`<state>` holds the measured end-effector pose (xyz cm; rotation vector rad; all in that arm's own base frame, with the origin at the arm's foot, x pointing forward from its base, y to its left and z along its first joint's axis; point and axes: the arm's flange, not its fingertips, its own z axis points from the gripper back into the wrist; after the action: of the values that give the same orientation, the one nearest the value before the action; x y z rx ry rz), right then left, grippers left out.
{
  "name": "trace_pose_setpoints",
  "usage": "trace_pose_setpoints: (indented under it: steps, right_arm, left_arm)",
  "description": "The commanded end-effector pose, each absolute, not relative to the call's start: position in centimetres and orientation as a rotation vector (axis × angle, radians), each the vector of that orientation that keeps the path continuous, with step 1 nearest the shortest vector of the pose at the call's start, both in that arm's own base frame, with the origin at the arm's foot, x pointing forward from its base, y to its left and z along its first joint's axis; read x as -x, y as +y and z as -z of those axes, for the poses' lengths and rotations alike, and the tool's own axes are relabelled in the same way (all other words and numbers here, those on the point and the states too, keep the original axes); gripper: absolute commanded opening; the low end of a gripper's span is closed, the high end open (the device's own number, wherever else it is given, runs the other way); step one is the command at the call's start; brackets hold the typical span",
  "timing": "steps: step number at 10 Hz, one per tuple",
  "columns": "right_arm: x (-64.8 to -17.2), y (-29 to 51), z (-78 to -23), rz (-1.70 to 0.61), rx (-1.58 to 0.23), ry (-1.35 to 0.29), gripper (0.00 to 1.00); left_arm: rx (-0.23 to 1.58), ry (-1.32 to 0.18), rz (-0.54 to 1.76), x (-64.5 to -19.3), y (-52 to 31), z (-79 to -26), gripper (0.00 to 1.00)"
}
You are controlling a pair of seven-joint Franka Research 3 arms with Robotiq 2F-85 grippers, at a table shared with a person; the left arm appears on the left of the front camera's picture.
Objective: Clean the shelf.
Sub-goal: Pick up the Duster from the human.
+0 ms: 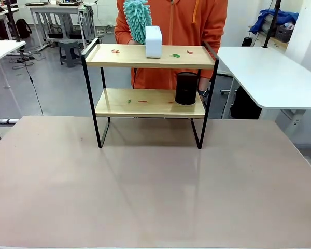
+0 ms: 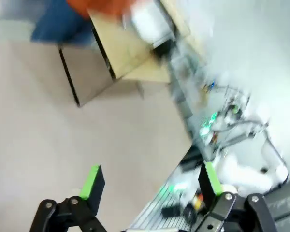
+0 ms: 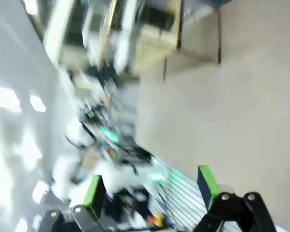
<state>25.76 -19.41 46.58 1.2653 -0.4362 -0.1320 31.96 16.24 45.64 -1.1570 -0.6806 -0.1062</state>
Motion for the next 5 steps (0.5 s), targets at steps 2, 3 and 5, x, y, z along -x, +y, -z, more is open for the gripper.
trace_pose_setpoints:
  steps: [2, 3, 5]
  right_arm:
    - [-25.8, -19.4, -46.6, 0.132, -1.265, -0.436, 1.0]
    - [-25.8, -19.4, -46.6, 0.132, -1.265, -0.436, 1.0]
    - [-25.8, -19.4, -46.6, 0.132, -1.265, -0.436, 1.0]
  left_arm:
    - [1.157, -0.681, 0.106, -32.0, 16.2, -45.6, 1.0]
    - [1.157, -0.681, 0.106, -32.0, 16.2, -45.6, 1.0]
    - [1.157, -0.681, 0.106, -32.0, 16.2, -45.6, 1.0]
